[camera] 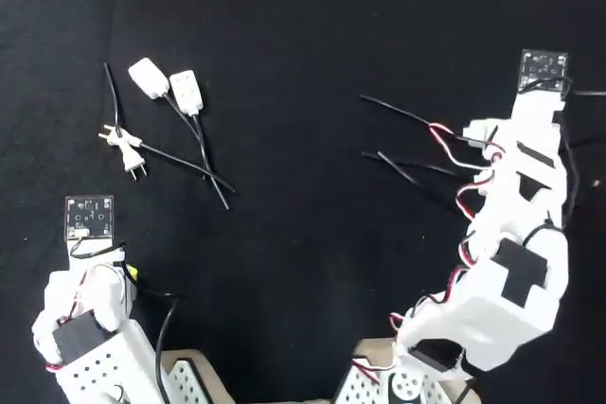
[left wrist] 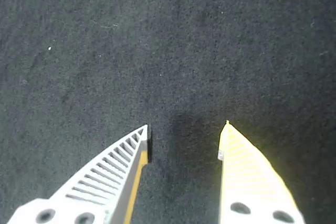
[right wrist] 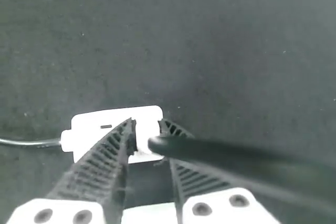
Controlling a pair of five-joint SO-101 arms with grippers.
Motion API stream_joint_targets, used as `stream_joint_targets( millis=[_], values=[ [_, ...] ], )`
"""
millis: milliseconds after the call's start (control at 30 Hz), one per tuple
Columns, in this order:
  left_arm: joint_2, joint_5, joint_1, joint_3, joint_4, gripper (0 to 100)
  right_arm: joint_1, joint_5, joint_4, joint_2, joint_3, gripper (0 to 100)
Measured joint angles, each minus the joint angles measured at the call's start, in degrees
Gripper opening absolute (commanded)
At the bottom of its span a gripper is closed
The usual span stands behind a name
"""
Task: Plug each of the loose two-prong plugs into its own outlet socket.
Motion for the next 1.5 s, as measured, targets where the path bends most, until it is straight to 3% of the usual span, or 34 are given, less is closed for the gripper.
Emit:
stream_joint_targets(
  millis=[233,400,533,767,967,1033,1167,1333,1500],
  values=[
    [0.00,0.00,0.00,0.00,0.00,22,-1.05,-0.09,0.00,-0.62,3.43,35.9],
    [0.00,0.00,0.00,0.00,0.00,22,-7.12,-0.26,3.60,-8.62,6.68,43.0],
    [0.00,0.00,0.00,0.00,0.00,22,-13.36,-4.57,13.89,-18.90,6.68,40.9],
    [0.00,0.00,0.00,0.00,0.00,22,-21.36,-5.54,41.05,-36.48,3.78,31.4],
    [0.00,0.00,0.00,0.00,0.00,22,-33.93,-5.71,59.52,-48.88,3.25,0.5],
    [0.00,0.00,0.00,-0.09,0.00,22,-37.27,-6.15,59.78,-51.16,4.48,4.6],
    [0.00,2.02,0.00,-3.69,0.00,22,-39.12,-9.76,55.91,-51.60,10.37,1.7],
    [1.32,10.11,2.02,-10.46,-3.52,22,-39.47,-11.34,45.19,-46.86,18.99,1.8],
    [13.45,18.99,6.68,-19.08,-9.49,22,-39.47,-11.60,32.79,-41.76,27.08,1.8]
  ],
)
